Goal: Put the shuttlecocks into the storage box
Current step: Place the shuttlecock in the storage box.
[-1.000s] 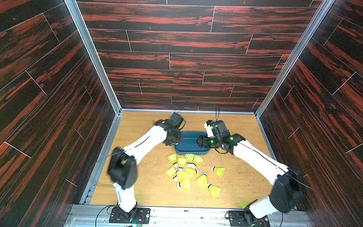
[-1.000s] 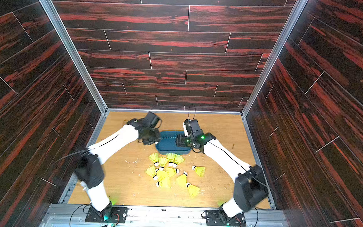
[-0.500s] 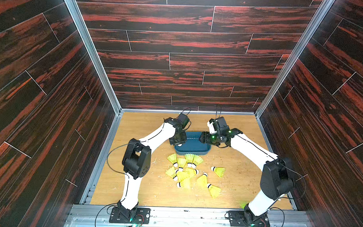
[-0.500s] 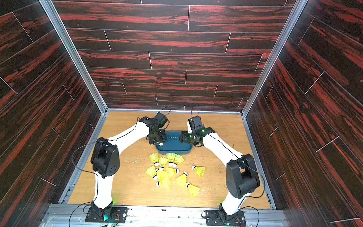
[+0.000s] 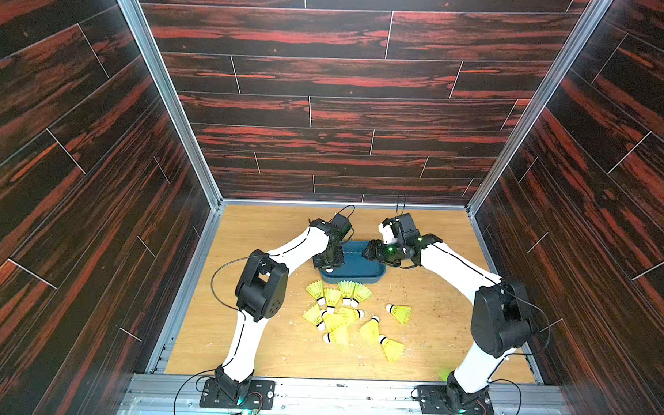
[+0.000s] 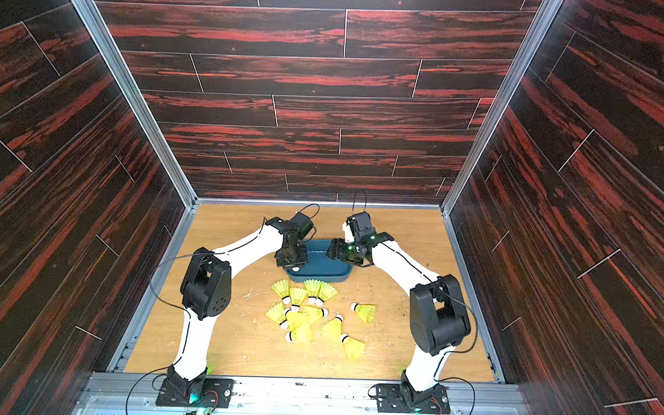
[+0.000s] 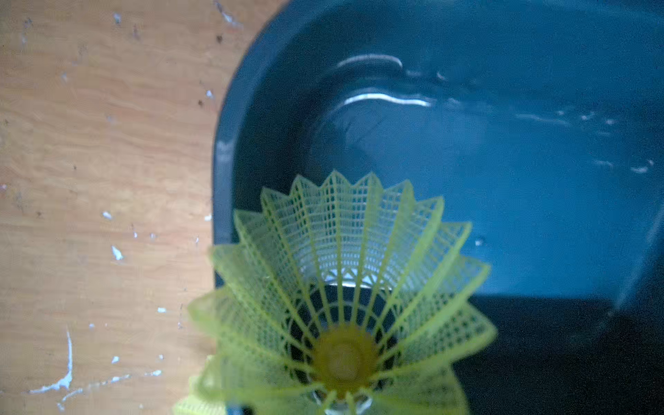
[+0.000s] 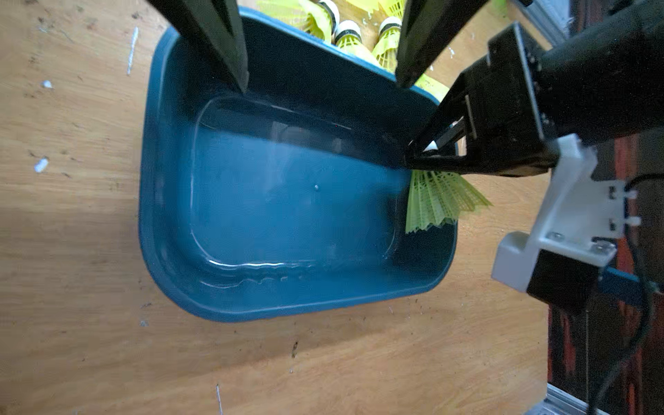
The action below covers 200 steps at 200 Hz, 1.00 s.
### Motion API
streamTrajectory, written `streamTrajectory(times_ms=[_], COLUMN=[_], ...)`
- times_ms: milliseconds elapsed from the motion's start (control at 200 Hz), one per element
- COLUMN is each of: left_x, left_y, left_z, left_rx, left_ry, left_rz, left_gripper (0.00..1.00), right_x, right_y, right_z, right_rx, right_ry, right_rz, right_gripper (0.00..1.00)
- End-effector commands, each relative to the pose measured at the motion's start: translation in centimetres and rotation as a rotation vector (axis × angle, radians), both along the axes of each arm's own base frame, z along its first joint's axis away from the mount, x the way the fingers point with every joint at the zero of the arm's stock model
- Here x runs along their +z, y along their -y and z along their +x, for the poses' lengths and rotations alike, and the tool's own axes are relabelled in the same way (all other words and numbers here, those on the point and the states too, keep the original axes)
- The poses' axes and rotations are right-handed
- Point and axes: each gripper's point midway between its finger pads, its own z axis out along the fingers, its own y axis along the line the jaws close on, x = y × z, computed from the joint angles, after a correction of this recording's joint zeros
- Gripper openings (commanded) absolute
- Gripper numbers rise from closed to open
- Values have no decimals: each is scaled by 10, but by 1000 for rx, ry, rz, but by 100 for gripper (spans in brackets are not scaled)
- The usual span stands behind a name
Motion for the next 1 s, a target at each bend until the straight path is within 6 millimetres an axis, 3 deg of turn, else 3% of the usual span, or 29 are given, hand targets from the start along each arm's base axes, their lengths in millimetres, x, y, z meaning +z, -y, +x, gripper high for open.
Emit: streamTrajectory(times_ms=[0,526,842,997], left_x=[3,-25,-32,-37], left_y=[-3,-9,-12,-13], left_z=[8,15,19,18], left_rx=[-14,-14,-14,-13], left_ry=[26,-9,-8,-17], left_rz=[51,128,161,172], left_gripper=[13,14,18,24], right_x=[1,-5,-6,-7], right_y=[-5,0,2,3], right_z=[2,4,8,8], right_rx=[9,-6,-11,-9], right_ry=[-12,-33,-42,-48], right_rz=[39,35,46,49], right_gripper=[69,69,70,70])
